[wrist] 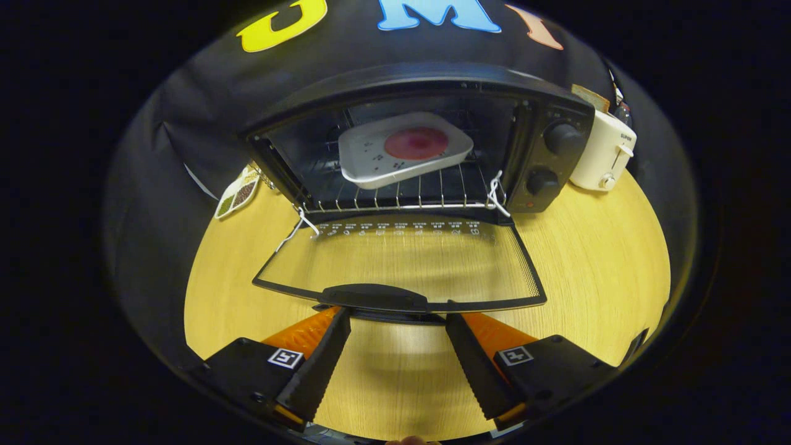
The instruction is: Open the toaster oven, put the food inside, and close the toaster oven door.
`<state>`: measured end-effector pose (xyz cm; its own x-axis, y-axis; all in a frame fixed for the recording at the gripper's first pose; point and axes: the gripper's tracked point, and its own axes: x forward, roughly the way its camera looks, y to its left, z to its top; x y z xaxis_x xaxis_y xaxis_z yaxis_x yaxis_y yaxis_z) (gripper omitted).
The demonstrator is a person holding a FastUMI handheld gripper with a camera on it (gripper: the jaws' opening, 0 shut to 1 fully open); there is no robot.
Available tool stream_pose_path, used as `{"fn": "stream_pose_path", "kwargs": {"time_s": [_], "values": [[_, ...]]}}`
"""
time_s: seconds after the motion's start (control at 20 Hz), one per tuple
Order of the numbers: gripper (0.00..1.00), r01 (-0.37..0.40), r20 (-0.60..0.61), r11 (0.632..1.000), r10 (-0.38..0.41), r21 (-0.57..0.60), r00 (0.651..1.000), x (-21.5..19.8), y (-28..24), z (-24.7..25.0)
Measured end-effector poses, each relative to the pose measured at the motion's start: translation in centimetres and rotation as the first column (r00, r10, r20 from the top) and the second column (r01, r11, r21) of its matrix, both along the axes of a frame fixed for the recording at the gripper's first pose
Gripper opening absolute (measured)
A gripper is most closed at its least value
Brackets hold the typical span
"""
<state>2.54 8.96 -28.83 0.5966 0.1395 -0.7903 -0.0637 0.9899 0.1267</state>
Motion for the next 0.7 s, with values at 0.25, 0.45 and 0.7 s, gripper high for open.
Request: {"fn": "stream_pose_path", "kwargs": {"time_s": [0.25,0.45,0.7], "values": [[0.99,-0.004,0.123,0.999,-0.001,0.035,0.992,2.1,0.2,5.2],[0.99,-0.01,0.278,1.0,0.002,0.025,0.96,3.3,-1.1,11.6],[0.99,0.026,0.516,1.0,-0.019,-0.007,0.856,2.7,-5.6,20.1]]}}
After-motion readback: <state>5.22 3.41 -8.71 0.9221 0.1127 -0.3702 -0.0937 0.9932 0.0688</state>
